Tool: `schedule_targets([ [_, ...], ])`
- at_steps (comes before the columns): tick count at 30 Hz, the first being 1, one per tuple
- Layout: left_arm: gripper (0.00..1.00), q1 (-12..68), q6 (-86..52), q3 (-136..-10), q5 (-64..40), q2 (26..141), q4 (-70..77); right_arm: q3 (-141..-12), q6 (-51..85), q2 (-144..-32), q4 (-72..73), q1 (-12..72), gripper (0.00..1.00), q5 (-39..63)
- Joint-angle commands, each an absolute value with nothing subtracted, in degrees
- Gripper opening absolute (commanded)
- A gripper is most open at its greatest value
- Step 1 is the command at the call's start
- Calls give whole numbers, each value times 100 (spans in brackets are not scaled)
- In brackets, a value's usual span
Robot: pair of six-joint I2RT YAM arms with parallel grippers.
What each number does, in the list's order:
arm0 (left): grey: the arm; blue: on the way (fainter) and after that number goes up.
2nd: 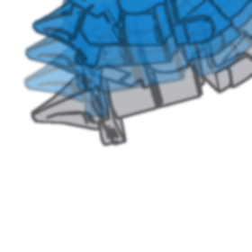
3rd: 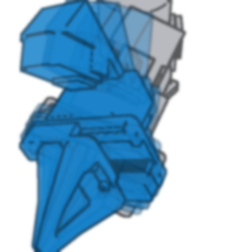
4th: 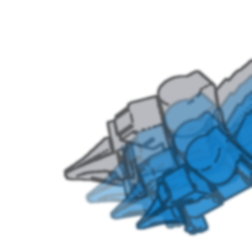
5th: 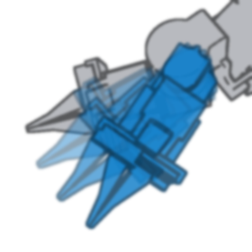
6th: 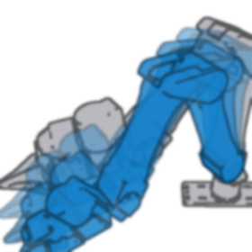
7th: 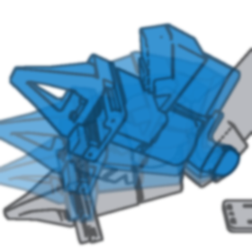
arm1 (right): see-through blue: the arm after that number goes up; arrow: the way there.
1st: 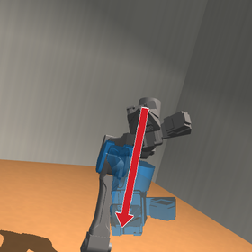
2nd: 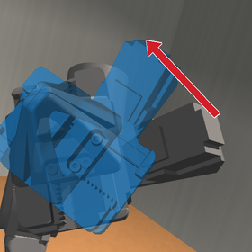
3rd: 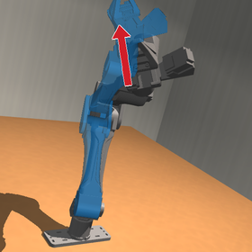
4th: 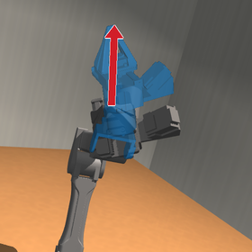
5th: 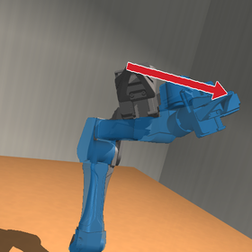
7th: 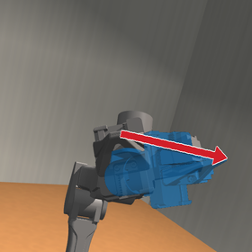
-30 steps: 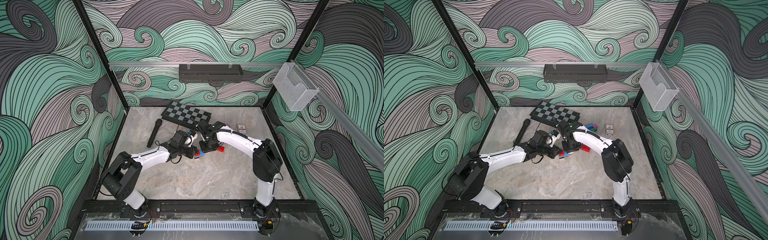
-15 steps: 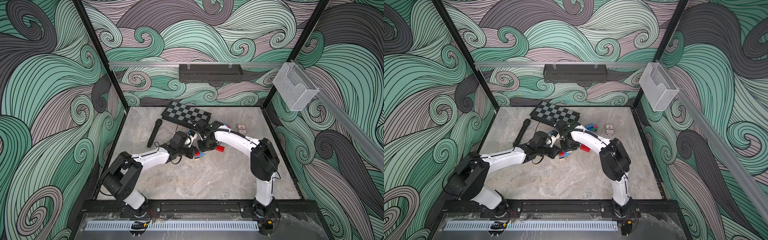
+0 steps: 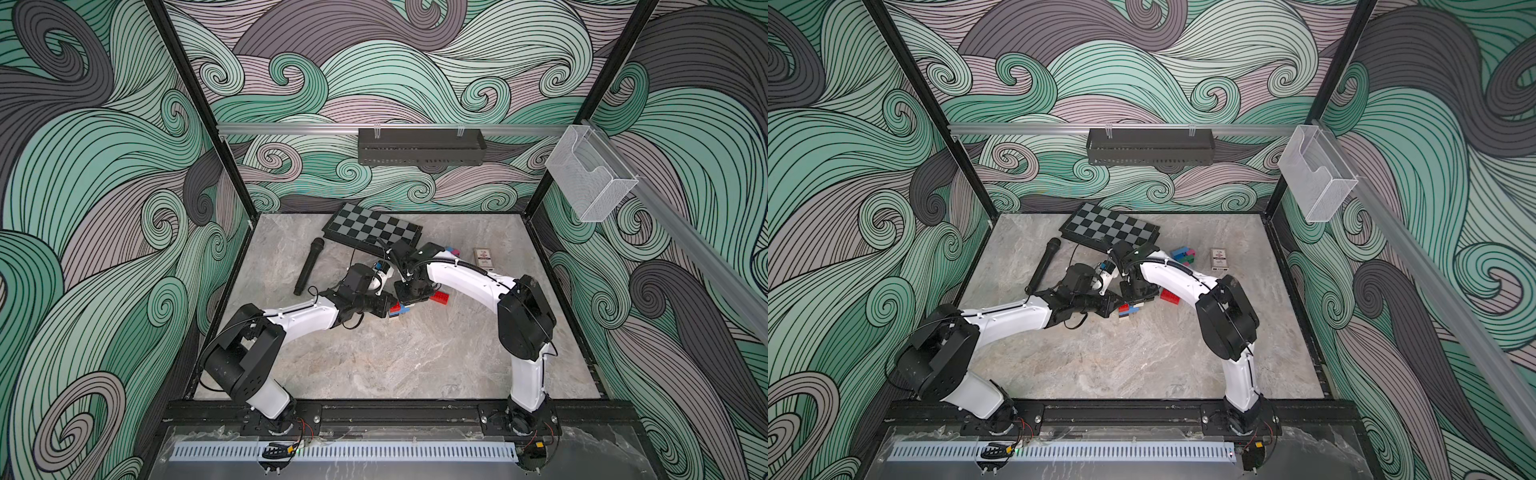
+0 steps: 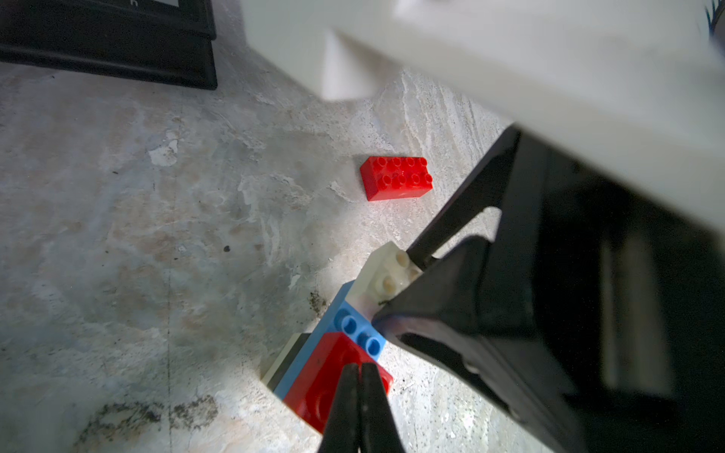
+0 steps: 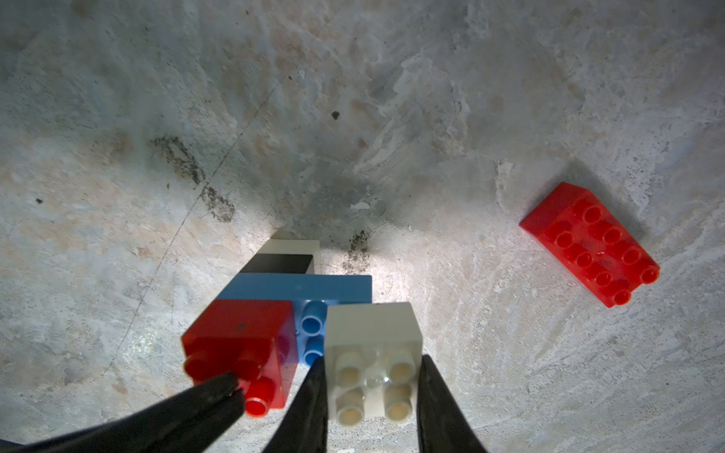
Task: Assemble the letter p with lego
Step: Assemble the lego brick with the lego brick.
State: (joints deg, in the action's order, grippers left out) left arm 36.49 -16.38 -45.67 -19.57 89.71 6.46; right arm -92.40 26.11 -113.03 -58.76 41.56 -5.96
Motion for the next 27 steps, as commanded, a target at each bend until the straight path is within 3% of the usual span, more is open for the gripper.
schedule_targets([
  [1, 0, 3671, -1694, -4222, -1671, 9166, -362, -9273, 2698, -11373, -5995, 4191, 17, -686],
  [27, 0, 3665, -1723, -3957, -1433, 9137, -490, -9299, 2610, -11648, -6000, 4263, 16, -694],
])
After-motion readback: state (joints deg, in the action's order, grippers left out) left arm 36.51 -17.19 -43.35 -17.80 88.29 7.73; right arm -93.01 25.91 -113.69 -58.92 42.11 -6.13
